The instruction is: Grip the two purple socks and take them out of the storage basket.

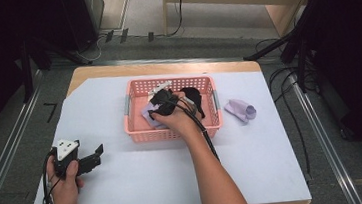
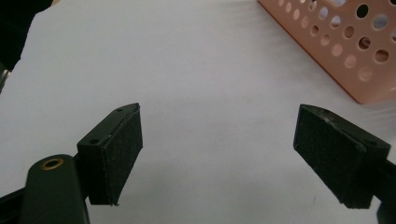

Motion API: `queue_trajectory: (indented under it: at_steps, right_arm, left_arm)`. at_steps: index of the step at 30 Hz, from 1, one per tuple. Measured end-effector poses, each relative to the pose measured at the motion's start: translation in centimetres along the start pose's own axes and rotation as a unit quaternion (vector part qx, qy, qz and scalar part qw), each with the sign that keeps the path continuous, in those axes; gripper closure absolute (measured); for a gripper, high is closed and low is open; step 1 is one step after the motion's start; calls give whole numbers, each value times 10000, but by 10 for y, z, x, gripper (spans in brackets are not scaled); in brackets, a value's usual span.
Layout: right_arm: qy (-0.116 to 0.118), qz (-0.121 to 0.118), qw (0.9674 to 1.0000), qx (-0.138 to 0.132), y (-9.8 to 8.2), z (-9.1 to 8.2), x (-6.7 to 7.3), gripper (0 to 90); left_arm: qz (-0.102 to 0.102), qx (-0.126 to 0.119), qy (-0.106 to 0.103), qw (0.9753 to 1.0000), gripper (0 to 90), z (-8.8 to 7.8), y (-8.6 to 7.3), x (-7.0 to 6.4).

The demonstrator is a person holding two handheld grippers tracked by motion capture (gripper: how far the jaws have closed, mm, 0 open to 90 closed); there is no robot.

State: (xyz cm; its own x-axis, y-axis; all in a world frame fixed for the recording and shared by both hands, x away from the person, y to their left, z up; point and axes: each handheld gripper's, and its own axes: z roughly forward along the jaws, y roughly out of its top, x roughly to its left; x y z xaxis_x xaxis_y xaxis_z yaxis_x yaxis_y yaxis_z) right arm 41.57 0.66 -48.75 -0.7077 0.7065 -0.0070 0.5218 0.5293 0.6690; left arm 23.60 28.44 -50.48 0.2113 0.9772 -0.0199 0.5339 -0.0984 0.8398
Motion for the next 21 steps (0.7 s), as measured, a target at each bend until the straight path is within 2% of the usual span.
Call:
queue_trajectory:
  at_steps: [3,6,7,8,9,12,15,18,21]
  right_arm:
    - [-2,-217,9995,247,1,5,4,384]
    - [-44,-230,9992,331,1,6,5,551]
    - [-74,-232,9993,299,1,6,5,646]
    - [-42,-265,9992,299,1,6,3,693]
    - [-77,-195,9991,359,1,4,4,726]
    - [-157,-228,9995,137,3,-3,1,757]
    - [-179,-96,9995,-257,5,-12,-1,760]
    - [-132,172,9971,-726,5,-22,-6,745]
    - [-106,491,9935,-1026,3,-29,-11,705]
  left_arm:
    - [4,-6,3,10000,163,0,0,0]
    - [-5,-5,-11,10000,163,0,0,0]
    - [-3,-5,-9,10000,163,0,0,0]
    - [-4,-6,-12,10000,164,0,0,0]
    - [-2,-8,-8,10000,163,0,0,0]
    - [2,0,-2,10000,163,0,0,0]
    - [14,-7,5,10000,163,0,0,0]
    - [6,-7,1,10000,164,0,0,0]
    - [4,2,11,10000,163,0,0,0]
